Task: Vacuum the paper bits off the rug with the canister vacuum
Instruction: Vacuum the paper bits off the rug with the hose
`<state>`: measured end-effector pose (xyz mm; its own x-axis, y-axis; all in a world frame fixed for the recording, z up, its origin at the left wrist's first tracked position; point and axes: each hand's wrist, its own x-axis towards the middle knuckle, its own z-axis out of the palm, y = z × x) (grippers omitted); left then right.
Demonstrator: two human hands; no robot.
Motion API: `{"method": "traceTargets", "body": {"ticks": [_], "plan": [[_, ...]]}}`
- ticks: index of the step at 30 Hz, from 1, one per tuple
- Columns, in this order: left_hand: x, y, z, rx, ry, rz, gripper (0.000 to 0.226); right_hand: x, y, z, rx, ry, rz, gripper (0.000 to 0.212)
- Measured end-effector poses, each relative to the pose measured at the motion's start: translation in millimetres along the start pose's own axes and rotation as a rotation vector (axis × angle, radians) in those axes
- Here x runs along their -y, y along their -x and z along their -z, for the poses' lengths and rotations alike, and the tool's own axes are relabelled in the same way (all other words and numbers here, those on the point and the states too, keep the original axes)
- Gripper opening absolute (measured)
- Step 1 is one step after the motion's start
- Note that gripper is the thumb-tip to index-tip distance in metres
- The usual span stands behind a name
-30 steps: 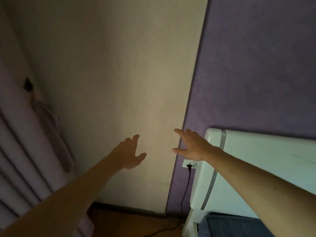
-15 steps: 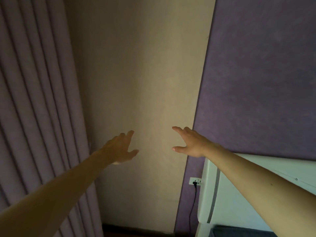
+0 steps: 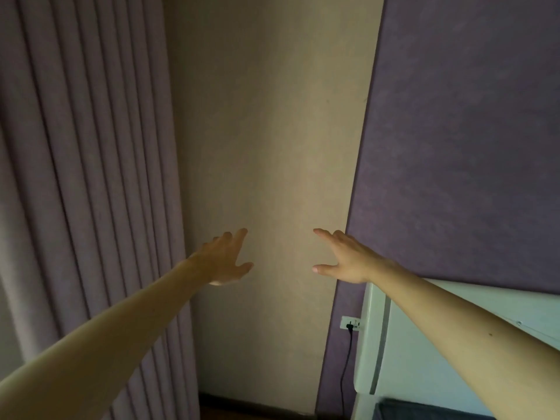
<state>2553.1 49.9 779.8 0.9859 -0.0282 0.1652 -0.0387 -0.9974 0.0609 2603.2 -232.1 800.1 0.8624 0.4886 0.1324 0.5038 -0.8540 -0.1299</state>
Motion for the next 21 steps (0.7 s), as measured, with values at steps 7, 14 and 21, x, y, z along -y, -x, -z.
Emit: {"method": "traceTargets", "body": {"ticks": [7,14,21], "plan": [[-28.7,52.1,1.5,0.013,-0.001,-0.026,0.084,-2.3,63.3,-1.0,0.012,-0.038,0.014,0.089],[-53.6,99.3,-11.0,0.031,-0.001,-0.049,0.082,-2.4,116.9,-16.1,0.044,-0.07,-0.011,0.089],[-47.7,108.0,-39.5,0.058,0.047,-0.056,0.084,0.8,137.3,-56.9,0.133,-0.149,-0.078,0.092]]}}
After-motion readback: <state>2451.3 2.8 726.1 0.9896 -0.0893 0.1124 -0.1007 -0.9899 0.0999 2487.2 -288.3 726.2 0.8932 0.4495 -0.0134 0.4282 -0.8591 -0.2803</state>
